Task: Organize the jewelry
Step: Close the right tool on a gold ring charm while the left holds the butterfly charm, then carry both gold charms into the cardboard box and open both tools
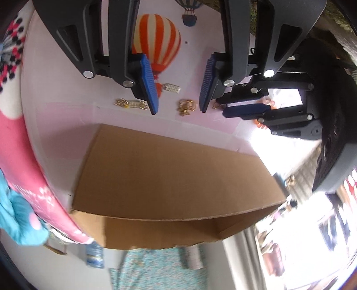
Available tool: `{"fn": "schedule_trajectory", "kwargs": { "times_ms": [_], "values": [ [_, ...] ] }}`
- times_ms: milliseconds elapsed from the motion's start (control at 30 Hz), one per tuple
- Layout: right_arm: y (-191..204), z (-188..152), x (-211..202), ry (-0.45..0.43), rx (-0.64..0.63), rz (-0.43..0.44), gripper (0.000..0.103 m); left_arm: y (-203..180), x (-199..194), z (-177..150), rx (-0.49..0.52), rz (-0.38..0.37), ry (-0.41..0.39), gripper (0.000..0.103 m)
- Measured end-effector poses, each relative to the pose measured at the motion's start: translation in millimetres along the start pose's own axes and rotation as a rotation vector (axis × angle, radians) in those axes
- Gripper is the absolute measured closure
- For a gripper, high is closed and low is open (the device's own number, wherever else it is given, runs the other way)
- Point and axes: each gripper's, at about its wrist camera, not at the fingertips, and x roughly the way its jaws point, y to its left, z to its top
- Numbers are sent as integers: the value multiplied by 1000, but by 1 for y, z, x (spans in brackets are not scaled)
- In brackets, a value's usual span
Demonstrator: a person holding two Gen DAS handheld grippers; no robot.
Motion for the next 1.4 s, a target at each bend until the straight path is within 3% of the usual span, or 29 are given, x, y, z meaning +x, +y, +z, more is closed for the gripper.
{"fn": "schedule_trajectory", "kwargs": {
  "times_ms": [267, 633, 1400],
  "values": [
    [5, 9, 20, 66, -68, -4, 80, 0, -1, -2, 3, -6, -16, 88],
    [6, 9, 28, 102, -69, 0, 90, 4, -4, -5, 8, -12, -23, 88],
    [0, 4, 7, 54, 7, -13, 90, 3, -10, 0, 11, 4, -41, 90]
  ]
}}
